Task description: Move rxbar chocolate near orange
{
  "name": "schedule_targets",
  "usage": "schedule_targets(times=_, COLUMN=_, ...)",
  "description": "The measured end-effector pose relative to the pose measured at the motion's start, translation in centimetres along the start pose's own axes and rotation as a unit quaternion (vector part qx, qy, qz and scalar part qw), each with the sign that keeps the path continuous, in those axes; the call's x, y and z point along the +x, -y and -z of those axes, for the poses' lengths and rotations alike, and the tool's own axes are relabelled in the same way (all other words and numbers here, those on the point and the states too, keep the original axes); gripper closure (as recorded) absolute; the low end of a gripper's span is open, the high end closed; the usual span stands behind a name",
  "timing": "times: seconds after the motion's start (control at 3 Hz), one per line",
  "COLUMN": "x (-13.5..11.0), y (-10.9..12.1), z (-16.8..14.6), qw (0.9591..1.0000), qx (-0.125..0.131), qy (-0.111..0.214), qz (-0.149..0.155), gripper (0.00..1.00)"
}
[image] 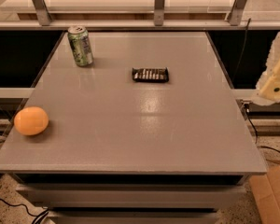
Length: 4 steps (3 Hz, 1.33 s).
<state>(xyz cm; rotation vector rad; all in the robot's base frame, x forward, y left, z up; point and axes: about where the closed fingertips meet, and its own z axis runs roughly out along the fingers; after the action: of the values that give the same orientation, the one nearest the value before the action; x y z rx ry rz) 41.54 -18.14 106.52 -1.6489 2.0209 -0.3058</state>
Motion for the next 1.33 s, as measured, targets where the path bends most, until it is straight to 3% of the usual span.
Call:
schedule_targets(times=0.33, x=0.0, y=0.0, z=0.0, qw=1.0000, qx=0.000, qy=0.000, qz=0.000, gripper=0.00)
schedule_targets(times=0.67, x=-1.2, y=0.5, z=0.0, qw=0.9996, qx=0.002, qy=0.010, qz=0.025, gripper=0.00)
schedule_targets(times=1.0, x=-4.0, y=2.0, z=-1.7, qw=0.9956, qx=-0.014, qy=0.032, qz=0.086, gripper=0.00)
schedule_targets(times=1.33, x=-7.0, y=3.5, z=-4.8, qw=0.9858, qx=-0.042, qy=0.055, qz=0.153, gripper=0.00)
